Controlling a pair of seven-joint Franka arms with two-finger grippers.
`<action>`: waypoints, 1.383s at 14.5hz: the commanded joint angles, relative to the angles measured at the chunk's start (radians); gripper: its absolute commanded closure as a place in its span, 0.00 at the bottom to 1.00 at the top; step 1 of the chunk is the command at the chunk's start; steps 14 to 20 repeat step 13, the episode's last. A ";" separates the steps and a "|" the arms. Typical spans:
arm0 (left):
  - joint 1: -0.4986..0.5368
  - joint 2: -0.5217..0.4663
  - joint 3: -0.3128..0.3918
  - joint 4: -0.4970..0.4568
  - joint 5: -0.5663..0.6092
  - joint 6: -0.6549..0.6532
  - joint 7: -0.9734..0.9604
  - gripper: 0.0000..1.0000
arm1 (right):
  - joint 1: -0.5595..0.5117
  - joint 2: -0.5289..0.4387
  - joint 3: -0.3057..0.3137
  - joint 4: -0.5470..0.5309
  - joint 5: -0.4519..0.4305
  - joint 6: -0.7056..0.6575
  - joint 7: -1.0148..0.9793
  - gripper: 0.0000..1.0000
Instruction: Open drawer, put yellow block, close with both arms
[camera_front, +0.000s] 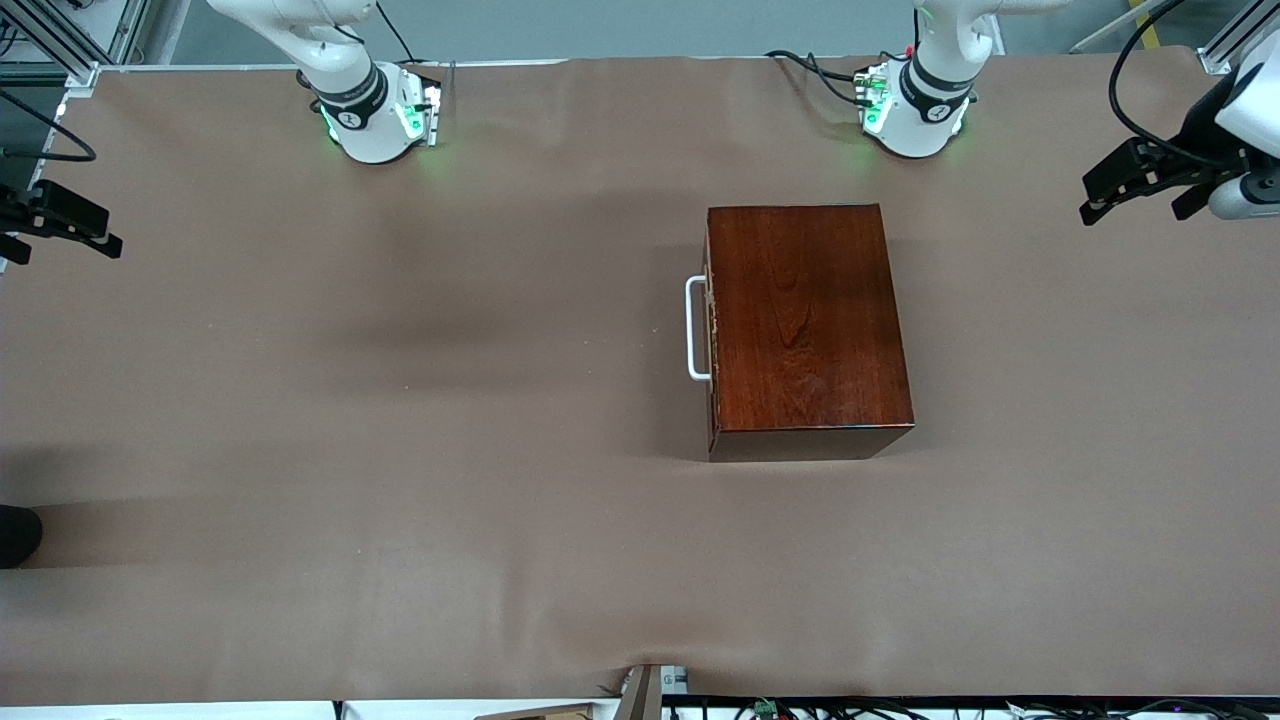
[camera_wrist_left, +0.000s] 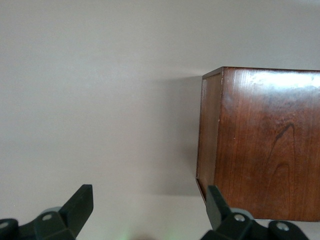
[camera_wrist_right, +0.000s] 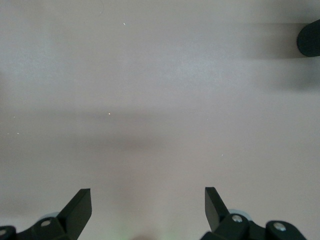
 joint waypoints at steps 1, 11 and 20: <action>0.022 -0.020 -0.013 -0.011 -0.010 -0.015 0.008 0.00 | -0.015 -0.008 0.012 -0.002 0.002 -0.006 -0.001 0.00; 0.024 -0.009 -0.012 0.034 0.019 -0.053 0.038 0.00 | -0.017 -0.006 0.012 -0.002 0.002 -0.008 -0.001 0.00; 0.024 -0.009 -0.013 0.034 0.019 -0.053 0.038 0.00 | -0.015 -0.008 0.012 -0.001 0.002 -0.008 -0.001 0.00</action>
